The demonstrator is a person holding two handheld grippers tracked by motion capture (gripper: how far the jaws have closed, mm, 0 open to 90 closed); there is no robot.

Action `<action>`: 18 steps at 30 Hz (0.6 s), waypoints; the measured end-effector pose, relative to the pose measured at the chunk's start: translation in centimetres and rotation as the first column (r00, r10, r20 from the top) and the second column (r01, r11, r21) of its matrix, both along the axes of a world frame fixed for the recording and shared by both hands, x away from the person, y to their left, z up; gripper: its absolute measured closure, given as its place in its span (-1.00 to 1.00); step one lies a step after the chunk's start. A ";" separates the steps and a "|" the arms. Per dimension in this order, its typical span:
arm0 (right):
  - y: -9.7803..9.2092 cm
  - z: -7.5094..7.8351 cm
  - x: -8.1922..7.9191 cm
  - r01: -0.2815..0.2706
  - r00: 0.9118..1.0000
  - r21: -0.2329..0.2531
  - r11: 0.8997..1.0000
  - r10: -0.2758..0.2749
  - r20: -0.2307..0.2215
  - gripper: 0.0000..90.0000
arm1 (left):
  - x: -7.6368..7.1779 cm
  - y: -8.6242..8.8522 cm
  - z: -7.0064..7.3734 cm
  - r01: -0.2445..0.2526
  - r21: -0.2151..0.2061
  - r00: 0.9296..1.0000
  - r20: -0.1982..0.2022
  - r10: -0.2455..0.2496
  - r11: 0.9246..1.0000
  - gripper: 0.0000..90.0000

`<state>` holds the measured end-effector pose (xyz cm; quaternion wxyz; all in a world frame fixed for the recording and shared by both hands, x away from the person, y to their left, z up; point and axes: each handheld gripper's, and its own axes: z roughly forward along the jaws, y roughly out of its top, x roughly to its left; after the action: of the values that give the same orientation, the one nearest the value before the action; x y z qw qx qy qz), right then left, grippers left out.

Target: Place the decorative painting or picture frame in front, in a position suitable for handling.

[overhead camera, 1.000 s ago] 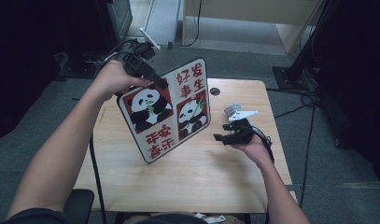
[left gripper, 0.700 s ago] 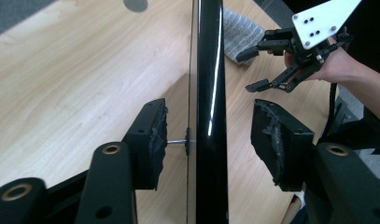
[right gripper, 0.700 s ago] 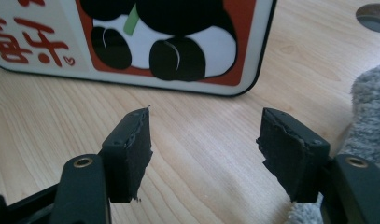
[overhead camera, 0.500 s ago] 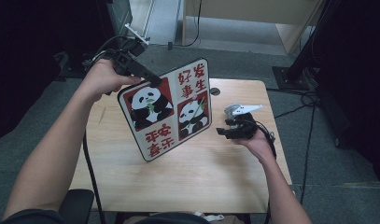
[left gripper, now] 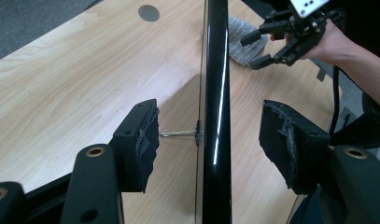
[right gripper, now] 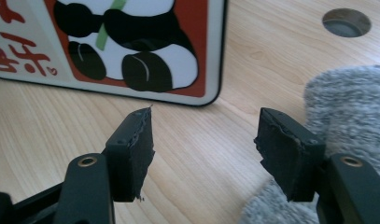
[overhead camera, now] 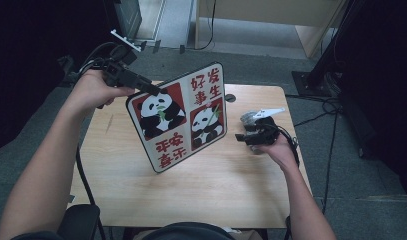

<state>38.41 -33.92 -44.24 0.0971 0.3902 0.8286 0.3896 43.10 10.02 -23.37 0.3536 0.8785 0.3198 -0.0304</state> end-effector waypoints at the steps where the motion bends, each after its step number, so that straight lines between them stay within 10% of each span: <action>1: -0.4 0.1 0.1 0.018 1.000 -0.001 1.000 -0.018 0.002 -0.19 | -0.5 0.4 -0.2 -0.007 -0.005 1.000 0.007 0.007 1.000 -0.17; 18: -3.8 0.8 0.5 0.108 0.994 -0.023 0.994 -0.108 0.033 -0.19 | -3.7 3.3 -2.3 -0.033 -0.039 0.998 0.045 0.035 0.999 -0.20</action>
<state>38.96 -37.70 -43.48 0.1359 0.4270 0.8093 0.3798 39.40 13.30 -25.68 0.3782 0.8664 0.3259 -0.0104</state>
